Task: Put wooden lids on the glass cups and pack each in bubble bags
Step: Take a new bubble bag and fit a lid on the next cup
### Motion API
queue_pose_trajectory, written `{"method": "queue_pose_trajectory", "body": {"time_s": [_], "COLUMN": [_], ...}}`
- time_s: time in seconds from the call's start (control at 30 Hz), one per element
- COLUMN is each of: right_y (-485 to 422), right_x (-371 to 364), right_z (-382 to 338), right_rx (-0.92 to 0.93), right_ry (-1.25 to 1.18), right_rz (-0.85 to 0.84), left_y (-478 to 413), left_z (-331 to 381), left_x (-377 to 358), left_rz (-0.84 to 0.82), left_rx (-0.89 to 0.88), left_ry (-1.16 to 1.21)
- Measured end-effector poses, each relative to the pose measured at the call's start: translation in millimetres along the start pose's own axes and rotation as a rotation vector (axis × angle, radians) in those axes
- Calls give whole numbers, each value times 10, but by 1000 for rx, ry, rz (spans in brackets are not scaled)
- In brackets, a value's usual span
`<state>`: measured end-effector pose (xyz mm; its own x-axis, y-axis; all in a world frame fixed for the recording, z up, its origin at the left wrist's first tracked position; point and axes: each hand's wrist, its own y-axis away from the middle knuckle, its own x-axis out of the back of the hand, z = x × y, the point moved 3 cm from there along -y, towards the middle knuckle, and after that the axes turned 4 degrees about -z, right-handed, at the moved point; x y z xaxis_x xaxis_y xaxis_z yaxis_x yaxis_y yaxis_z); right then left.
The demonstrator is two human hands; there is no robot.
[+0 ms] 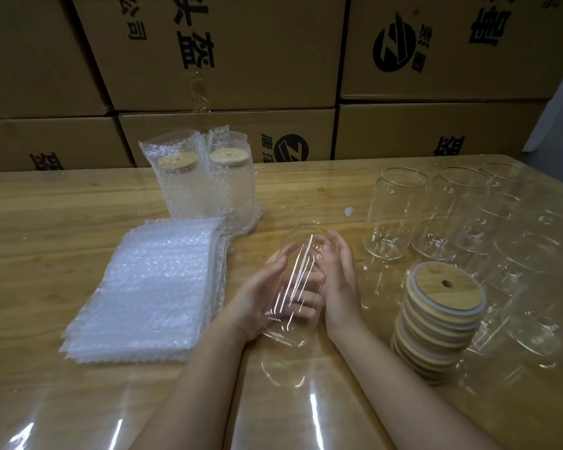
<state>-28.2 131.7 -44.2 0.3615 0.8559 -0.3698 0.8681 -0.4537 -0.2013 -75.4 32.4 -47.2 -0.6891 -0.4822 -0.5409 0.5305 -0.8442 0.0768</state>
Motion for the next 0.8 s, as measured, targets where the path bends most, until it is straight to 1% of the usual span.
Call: {"method": "queue_pose_trajectory", "body": {"time_s": [0.1, 0.23, 0.37, 0.47, 0.6, 0.67, 0.8], "right_y": [-15, 15, 52, 71, 24, 17, -13], "right_x": [8, -71, -92, -85, -14, -10, 8], "right_z": [62, 100, 163, 229, 226, 223, 224], "right_rx": [-66, -67, -58, -25, 61, 68, 1], "right_ry": [53, 204, 280, 497, 726, 756, 686], "right_rz": [-17, -168, -181, -194, -74, -47, -74], "left_y": [-22, -20, -3, 22, -3, -21, -9], "left_z": [-4, 83, 164, 171, 124, 112, 105], "left_x": [18, 51, 93, 137, 119, 113, 89], "left_rz": [72, 205, 274, 305, 302, 298, 321], "left_rx": [-153, -375, -487, -484, -459, -447, -446], "left_ry": [-98, -120, -234, -314, -427, -469, -550]}}
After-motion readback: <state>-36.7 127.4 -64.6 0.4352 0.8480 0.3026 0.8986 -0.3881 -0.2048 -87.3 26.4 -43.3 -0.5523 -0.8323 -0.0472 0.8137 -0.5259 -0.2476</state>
